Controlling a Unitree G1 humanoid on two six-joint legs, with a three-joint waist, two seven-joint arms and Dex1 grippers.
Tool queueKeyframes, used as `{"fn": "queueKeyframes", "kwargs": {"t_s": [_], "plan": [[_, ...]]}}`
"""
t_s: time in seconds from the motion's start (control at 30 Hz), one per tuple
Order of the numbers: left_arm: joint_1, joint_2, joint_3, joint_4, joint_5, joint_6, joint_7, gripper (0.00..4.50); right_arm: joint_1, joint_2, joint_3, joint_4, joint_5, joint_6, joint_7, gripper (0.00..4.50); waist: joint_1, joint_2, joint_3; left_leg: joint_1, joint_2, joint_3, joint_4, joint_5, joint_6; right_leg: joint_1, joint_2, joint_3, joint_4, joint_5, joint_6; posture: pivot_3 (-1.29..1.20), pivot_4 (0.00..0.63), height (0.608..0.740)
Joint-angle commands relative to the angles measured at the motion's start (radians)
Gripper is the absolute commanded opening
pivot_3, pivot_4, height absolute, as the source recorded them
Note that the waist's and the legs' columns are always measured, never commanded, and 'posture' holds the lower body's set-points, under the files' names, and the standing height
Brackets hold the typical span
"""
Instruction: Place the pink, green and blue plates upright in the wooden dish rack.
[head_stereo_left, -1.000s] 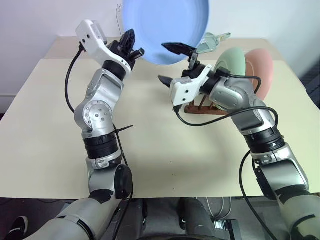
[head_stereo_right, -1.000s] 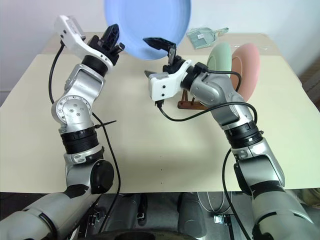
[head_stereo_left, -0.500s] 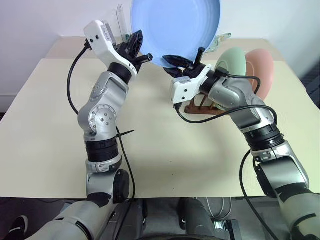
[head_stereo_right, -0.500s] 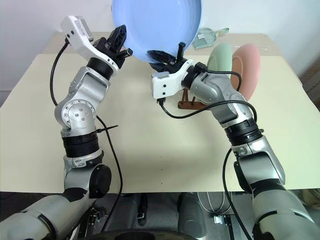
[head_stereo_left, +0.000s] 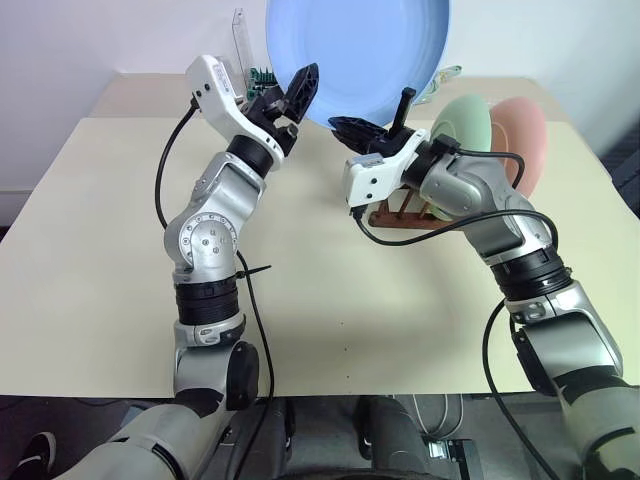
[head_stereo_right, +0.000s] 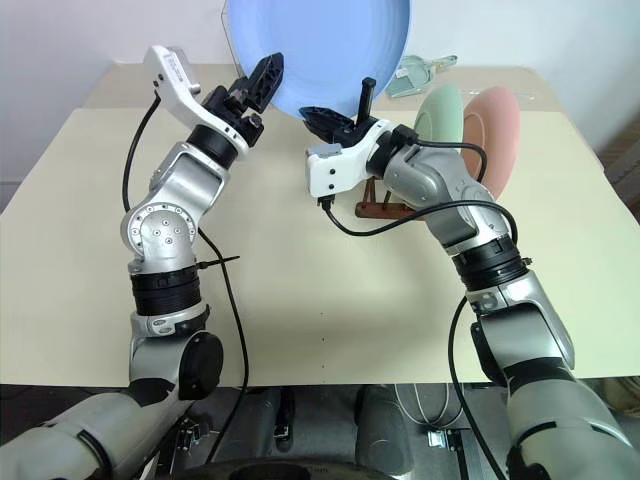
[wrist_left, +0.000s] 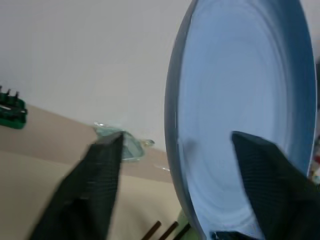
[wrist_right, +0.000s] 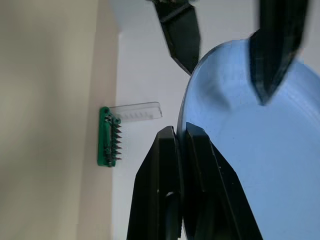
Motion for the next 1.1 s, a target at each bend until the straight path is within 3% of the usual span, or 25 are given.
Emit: {"fn": "queueKeyframes", "kwargs": {"t_s": [0.03, 0.17, 0.27, 0.37, 0.43, 0.57, 0.7, 0.83, 0.93, 1.1], "plan": [[-0.017, 0.009, 0.039, -0.052, -0.094, -0.005, -0.021, 4.45, -0.085, -0.034, -0.055, 0.019, -0.017, 0.000, -0.070, 0.00, -0.003, 0.000, 0.000, 0.000, 0.000, 0.000, 0.000, 0.000, 0.000, 0.000, 0.000, 0.000, 0.000, 0.000, 0.000, 0.00, 0.150, 0.724], [-0.126, 0.049, 0.090, -0.060, -0.230, 0.015, -0.032, 4.45, -0.134, -0.029, -0.133, 0.055, 0.063, 0.006, -0.146, 0.00, -0.007, -0.001, 0.001, -0.001, 0.000, -0.001, 0.000, 0.000, 0.000, -0.001, 0.000, 0.000, 0.000, 0.000, 0.000, 0.00, 0.150, 0.724], [-0.121, 0.119, 0.075, -0.060, -0.230, 0.020, -0.105, 4.45, -0.157, 0.055, -0.226, 0.046, 0.334, -0.007, -0.096, 0.00, -0.016, 0.000, 0.000, -0.002, 0.000, -0.001, -0.001, 0.000, 0.000, -0.001, 0.000, 0.000, -0.001, 0.000, 0.000, 0.00, 0.150, 0.724], [-0.074, 0.198, 0.051, -0.038, -0.192, 0.006, -0.192, 4.45, -0.189, 0.175, -0.337, -0.036, 0.718, 0.103, 0.023, 0.00, -0.019, 0.001, 0.000, 0.001, 0.001, 0.000, -0.003, 0.000, 0.000, 0.001, 0.001, 0.000, -0.001, 0.000, 0.000, 0.00, 0.150, 0.724], [-0.055, 0.245, 0.030, -0.023, -0.165, -0.005, -0.248, 4.45, -0.201, 0.210, -0.382, -0.079, 0.877, 0.185, 0.084, 0.00, -0.018, 0.001, 0.001, 0.001, 0.002, 0.000, -0.002, 0.000, 0.000, 0.000, 0.002, 0.000, 0.000, 0.000, 0.000, 0.00, 0.150, 0.724], [0.006, 0.402, -0.058, -0.004, -0.012, -0.119, -0.474, 4.45, -0.206, 0.277, -0.520, -0.179, 1.372, 0.549, 0.146, 0.00, -0.009, 0.001, 0.001, 0.001, 0.003, -0.001, -0.002, 0.000, 0.000, 0.001, 0.003, 0.000, 0.001, 0.000, -0.001, 0.00, 0.150, 0.724], [0.051, 0.504, -0.082, 0.038, 0.014, -0.129, -0.635, 4.45, -0.175, 0.278, -0.640, -0.229, 1.789, 0.896, 0.034, 0.00, -0.009, 0.001, 0.001, 0.001, 0.003, -0.001, -0.002, -0.001, 0.001, 0.002, 0.003, -0.001, 0.000, 0.001, -0.002, 0.00, 0.150, 0.724], [0.108, 0.561, -0.096, 0.029, 0.051, -0.168, -0.737, 4.45, -0.109, 0.222, -0.641, -0.279, 1.948, 1.127, -0.088, 0.00, -0.011, 0.002, 0.001, 0.000, 0.003, -0.001, -0.003, -0.004, 0.006, 0.000, 0.003, -0.001, 0.000, 0.001, -0.002, 0.00, 0.150, 0.724], [0.152, 0.601, -0.100, 0.016, 0.054, -0.170, -0.811, 4.45, -0.090, 0.219, -0.672, -0.270, 2.061, 1.200, -0.240, 0.00, -0.014, 0.002, 0.001, -0.001, 0.003, 0.000, -0.003, -0.004, 0.007, -0.001, 0.003, -0.001, 0.000, 0.001, -0.002, 0.00, 0.150, 0.724], [0.185, 0.641, -0.101, 0.031, 0.089, -0.194, -0.875, 4.45, -0.075, 0.156, -0.681, -0.260, 2.068, 1.258, -0.267, 0.00, -0.009, 0.002, 0.001, -0.008, 0.004, 0.000, -0.001, -0.004, 0.007, -0.009, 0.003, 0.000, 0.001, 0.001, -0.002, 0.00, 0.150, 0.724]]}}
